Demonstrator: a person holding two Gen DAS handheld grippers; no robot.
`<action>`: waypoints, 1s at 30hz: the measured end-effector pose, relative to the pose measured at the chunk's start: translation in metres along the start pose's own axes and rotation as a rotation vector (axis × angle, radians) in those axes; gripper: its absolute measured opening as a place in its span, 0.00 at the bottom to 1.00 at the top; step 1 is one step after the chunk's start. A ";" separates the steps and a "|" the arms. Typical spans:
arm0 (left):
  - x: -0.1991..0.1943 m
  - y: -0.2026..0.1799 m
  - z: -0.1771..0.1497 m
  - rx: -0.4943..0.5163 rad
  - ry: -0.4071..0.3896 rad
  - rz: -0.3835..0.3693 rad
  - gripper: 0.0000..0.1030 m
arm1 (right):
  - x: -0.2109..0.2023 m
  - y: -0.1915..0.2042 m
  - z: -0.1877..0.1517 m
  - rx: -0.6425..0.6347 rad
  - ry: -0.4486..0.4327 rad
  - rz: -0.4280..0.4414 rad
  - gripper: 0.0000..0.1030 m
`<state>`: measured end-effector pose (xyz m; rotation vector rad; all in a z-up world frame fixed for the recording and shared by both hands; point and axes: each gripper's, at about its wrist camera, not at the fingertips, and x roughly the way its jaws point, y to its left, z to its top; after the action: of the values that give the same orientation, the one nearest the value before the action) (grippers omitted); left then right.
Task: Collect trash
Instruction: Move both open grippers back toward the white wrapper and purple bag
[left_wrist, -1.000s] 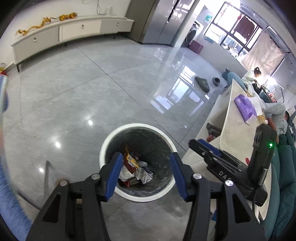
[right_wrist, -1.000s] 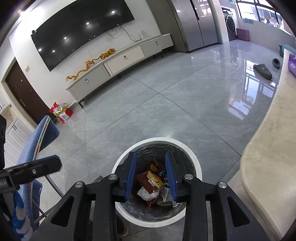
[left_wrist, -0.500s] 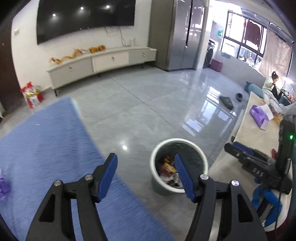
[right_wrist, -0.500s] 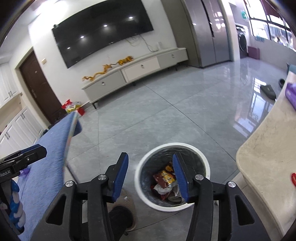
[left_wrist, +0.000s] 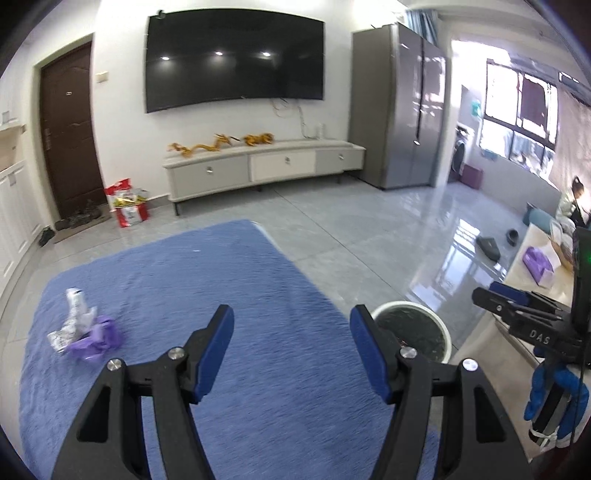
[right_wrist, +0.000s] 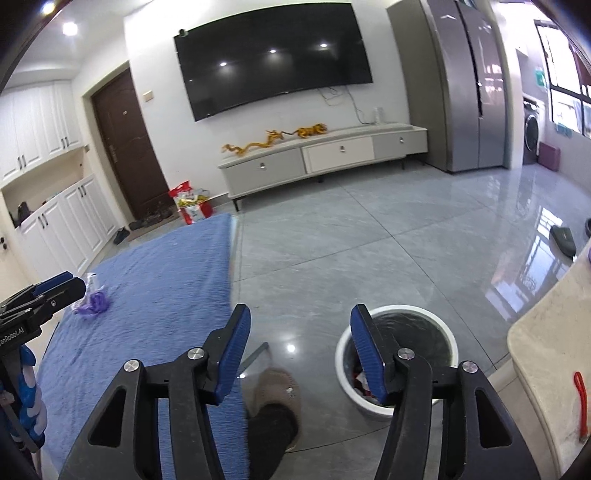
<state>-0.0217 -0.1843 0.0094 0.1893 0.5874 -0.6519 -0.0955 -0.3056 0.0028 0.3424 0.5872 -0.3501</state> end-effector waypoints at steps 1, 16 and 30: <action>-0.007 0.009 -0.003 -0.011 -0.014 0.014 0.62 | -0.002 0.007 0.001 -0.010 0.001 0.001 0.58; -0.073 0.114 -0.042 -0.121 -0.111 0.112 0.69 | -0.012 0.112 0.009 -0.151 0.006 0.036 0.64; -0.074 0.212 -0.076 -0.232 -0.059 0.224 0.69 | 0.030 0.190 0.009 -0.262 0.080 0.138 0.64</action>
<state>0.0277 0.0460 -0.0137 0.0175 0.5704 -0.3681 0.0102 -0.1479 0.0320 0.1436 0.6755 -0.1245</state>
